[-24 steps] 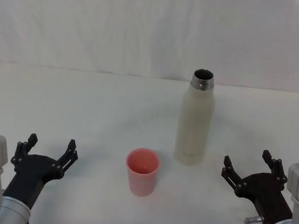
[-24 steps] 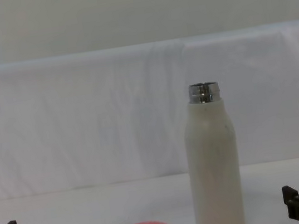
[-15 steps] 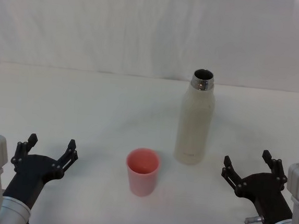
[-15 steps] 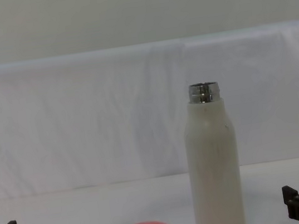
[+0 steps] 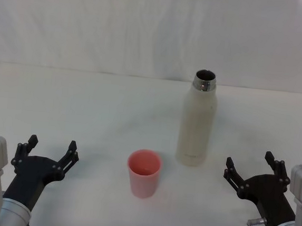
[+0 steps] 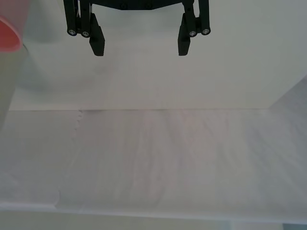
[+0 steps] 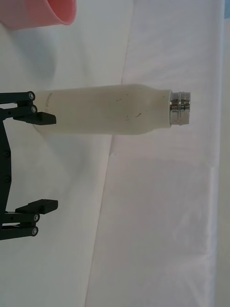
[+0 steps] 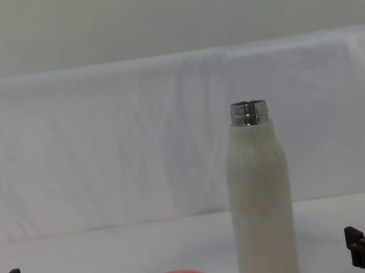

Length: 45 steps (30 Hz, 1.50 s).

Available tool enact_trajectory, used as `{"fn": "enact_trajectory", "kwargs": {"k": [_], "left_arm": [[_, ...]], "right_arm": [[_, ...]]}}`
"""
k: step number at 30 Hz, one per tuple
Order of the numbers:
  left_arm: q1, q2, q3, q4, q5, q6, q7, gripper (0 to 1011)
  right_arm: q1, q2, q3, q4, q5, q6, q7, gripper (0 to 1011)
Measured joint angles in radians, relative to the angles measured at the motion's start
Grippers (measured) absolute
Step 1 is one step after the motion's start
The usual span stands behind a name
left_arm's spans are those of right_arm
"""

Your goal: Grasp the thermos with one hand and pour water into the cup lid.

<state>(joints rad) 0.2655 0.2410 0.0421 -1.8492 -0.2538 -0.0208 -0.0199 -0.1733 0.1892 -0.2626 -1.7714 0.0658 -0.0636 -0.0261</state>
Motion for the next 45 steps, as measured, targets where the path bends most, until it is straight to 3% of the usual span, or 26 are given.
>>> {"fn": "enact_trajectory", "kwargs": {"k": [18,34,45], "left_arm": [[0.0,0.0,0.0,0.0,0.0,0.0,0.0,1001],[0.0,0.0,0.0,0.0,0.0,0.0,0.0,1001],[0.0,0.0,0.0,0.0,0.0,0.0,0.0,1001]], "right_arm": [[0.0,-0.002,0.0,-0.005,-0.001,0.002,0.006,1000],[-0.009,0.006,0.041,-0.074,0.039,0.057,0.134,1000],[0.035,0.03,0.049,-0.071,0.095,0.137,0.236,1000]]}}
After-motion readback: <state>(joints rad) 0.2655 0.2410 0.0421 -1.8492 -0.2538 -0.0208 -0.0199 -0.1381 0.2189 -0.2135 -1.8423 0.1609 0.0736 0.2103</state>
